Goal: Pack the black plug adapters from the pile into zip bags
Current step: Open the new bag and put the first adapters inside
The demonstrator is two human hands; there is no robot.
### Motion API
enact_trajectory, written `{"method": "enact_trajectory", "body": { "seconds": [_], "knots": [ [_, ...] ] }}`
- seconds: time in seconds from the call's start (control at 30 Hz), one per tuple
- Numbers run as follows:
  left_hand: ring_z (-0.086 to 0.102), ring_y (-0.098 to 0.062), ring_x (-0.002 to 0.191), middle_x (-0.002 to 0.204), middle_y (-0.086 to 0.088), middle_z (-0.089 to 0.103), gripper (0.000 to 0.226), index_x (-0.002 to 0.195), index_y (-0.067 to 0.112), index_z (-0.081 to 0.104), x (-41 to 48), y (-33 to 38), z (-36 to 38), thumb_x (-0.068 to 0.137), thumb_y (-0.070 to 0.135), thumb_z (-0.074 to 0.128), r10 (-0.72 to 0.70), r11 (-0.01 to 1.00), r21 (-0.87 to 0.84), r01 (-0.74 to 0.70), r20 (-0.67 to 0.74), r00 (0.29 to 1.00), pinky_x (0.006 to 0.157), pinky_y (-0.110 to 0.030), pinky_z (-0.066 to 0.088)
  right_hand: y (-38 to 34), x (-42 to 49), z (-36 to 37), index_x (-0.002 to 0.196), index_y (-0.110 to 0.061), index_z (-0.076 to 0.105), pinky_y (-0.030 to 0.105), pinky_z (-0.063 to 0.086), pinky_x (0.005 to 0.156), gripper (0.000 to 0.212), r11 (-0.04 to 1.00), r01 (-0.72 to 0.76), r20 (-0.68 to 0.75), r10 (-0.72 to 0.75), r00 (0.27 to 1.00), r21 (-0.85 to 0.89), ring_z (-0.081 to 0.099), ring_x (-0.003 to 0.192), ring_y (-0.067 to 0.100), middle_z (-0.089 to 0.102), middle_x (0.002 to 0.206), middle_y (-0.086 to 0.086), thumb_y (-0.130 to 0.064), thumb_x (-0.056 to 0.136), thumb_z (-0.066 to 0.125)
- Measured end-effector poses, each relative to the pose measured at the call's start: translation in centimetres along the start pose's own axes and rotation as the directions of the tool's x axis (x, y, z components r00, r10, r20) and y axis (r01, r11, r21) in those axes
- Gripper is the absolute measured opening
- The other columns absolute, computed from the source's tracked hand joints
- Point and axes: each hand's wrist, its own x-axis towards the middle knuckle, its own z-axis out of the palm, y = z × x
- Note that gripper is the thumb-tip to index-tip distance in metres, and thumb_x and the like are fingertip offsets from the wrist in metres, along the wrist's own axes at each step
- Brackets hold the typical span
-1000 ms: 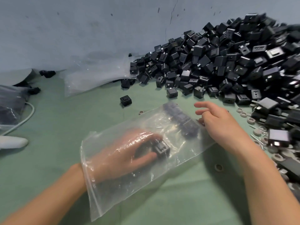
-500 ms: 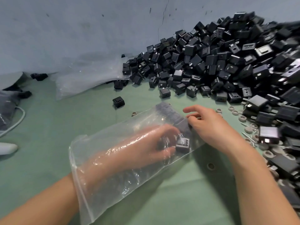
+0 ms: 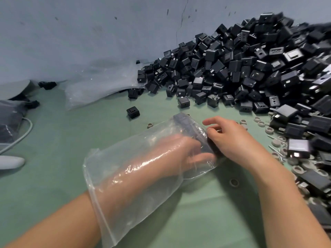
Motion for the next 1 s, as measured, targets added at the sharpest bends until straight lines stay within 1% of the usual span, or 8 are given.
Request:
{"method": "enact_trajectory", "body": {
  "seconds": [0.1,0.23,0.37,0.47,0.6,0.77,0.9,1.0],
  "knots": [
    [0.053,0.001,0.067,0.072,0.012,0.058,0.02,0.08,0.005,0.063,-2.4,-1.1,-1.3,0.099,0.009,0.058,-0.03,0.984,-0.175,0.03,0.005,1.0,0.069,-0.014,0.041,-0.3,-0.3,-0.1,0.121,-0.034,0.062,0.029,0.048,0.075,0.031,1.0,-0.004,-0.006,0.004,1.0,-0.02,0.063,0.088,0.007,0.063,0.093,-0.022,-0.023,0.098,0.045],
    [0.06,0.003,0.078,0.086,0.017,0.065,0.024,0.093,0.03,0.069,-8.5,-3.6,-4.4,0.099,0.046,0.052,-0.02,0.994,0.107,0.037,-0.159,0.987,0.074,-0.009,0.041,-0.8,-1.0,-0.2,0.126,-0.027,0.061,0.032,0.045,0.084,0.032,0.996,-0.008,-0.028,0.005,1.0,-0.089,0.06,0.1,0.017,0.066,0.1,-0.01,-0.024,0.099,0.043],
    [0.069,-0.001,0.08,0.089,0.009,0.075,0.028,0.087,0.035,0.076,-14.9,-5.4,-7.3,0.093,0.053,0.055,-0.288,0.956,-0.161,0.246,-0.341,0.895,0.071,-0.008,0.048,-0.9,-1.9,-0.4,0.127,-0.024,0.06,0.034,0.045,0.083,0.032,0.983,-0.019,-0.04,0.012,0.999,-0.181,0.058,0.099,0.019,0.068,0.113,-0.001,-0.026,0.101,0.041],
    [0.074,-0.01,0.092,0.099,0.003,0.078,0.03,0.094,0.035,0.079,-17.9,-7.5,-9.2,0.098,0.036,0.049,-0.538,0.825,-0.399,0.4,-0.339,0.771,0.086,-0.03,0.056,-1.1,-3.1,-0.2,0.122,-0.028,0.062,0.034,0.044,0.075,0.03,0.979,-0.014,-0.014,0.011,1.0,-0.204,0.058,0.088,0.016,0.065,0.102,-0.004,-0.031,0.101,0.041],
    [0.075,-0.03,0.079,0.095,-0.025,0.074,0.063,0.08,0.004,0.081,-18.0,-7.6,-10.7,0.103,0.036,0.032,-0.74,0.49,-0.811,0.319,-0.193,0.644,0.066,-0.04,0.063,-1.4,-4.0,0.1,0.112,-0.033,0.065,0.031,0.049,0.061,0.025,0.977,-0.003,0.037,0.011,0.999,-0.215,0.061,0.069,0.007,0.062,0.083,-0.013,-0.035,0.1,0.043],
    [0.071,-0.017,0.103,0.1,-0.002,0.078,0.029,0.093,0.011,0.081,-19.7,-7.4,-10.1,0.094,0.027,0.057,-0.671,0.712,-0.491,0.502,-0.265,0.693,0.101,-0.028,0.048,-1.5,-4.7,-0.3,0.106,-0.034,0.063,0.035,0.056,0.052,0.018,0.97,-0.003,0.103,0.029,0.994,-0.244,0.064,0.059,0.013,0.067,0.074,-0.007,-0.037,0.101,0.046],
    [0.074,-0.023,0.08,0.086,-0.013,0.077,0.038,0.077,0.01,0.08,-21.7,-8.0,-10.9,0.091,0.032,0.053,-0.726,0.639,-0.506,0.579,-0.148,0.672,0.07,-0.024,0.058,-1.1,-4.8,-0.8,0.105,-0.033,0.064,0.036,0.059,0.055,0.02,0.965,-0.027,0.131,0.063,0.989,-0.262,0.066,0.052,0.014,0.069,0.068,-0.004,-0.039,0.101,0.045],
    [0.05,-0.014,0.042,0.048,-0.006,0.059,0.057,0.052,0.016,0.065,-22.3,-8.8,-11.8,0.103,0.024,0.042,-0.732,0.681,-0.224,0.697,-0.224,0.643,0.046,-0.021,0.038,-1.0,-4.4,-0.8,0.104,-0.033,0.062,0.032,0.056,0.05,0.02,0.969,-0.025,0.117,0.056,0.992,-0.248,0.066,0.051,0.013,0.07,0.064,-0.004,-0.039,0.102,0.043]
  ]
}}
